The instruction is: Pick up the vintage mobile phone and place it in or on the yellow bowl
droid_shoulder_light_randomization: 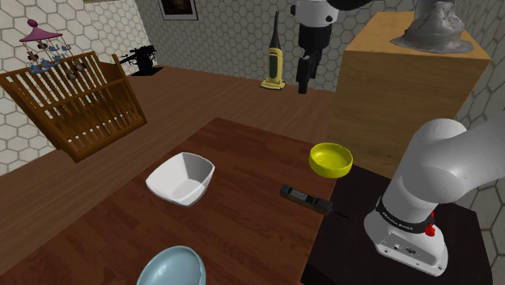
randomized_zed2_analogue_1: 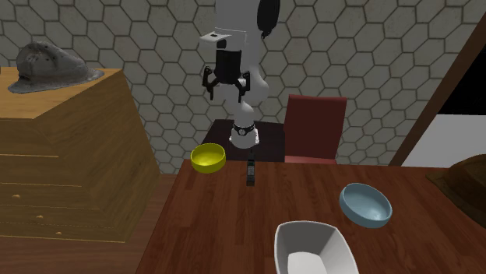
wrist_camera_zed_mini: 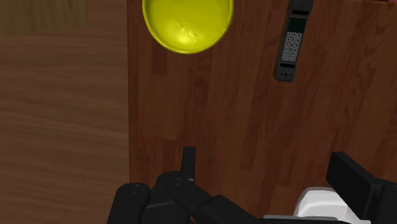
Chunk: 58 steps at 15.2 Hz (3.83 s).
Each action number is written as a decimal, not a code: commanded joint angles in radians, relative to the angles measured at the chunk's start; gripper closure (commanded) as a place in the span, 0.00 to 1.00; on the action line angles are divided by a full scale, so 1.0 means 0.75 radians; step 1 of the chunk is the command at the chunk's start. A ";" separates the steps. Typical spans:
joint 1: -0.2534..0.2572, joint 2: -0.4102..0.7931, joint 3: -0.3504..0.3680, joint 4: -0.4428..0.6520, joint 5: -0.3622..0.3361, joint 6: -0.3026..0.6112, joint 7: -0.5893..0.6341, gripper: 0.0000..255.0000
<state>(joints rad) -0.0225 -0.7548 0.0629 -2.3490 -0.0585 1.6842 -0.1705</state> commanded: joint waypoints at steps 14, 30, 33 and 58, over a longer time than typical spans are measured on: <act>0.056 -0.016 0.083 -0.545 0.104 0.433 0.139 0.00; 0.178 0.522 0.240 -0.904 0.286 1.228 0.318 0.00; 0.166 0.614 0.251 -0.912 0.277 1.327 0.326 0.00; 0.158 0.660 0.257 -0.919 0.271 1.379 0.329 1.00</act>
<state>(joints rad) 0.0911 -0.2348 0.2595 -3.0378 0.1385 2.7442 0.0812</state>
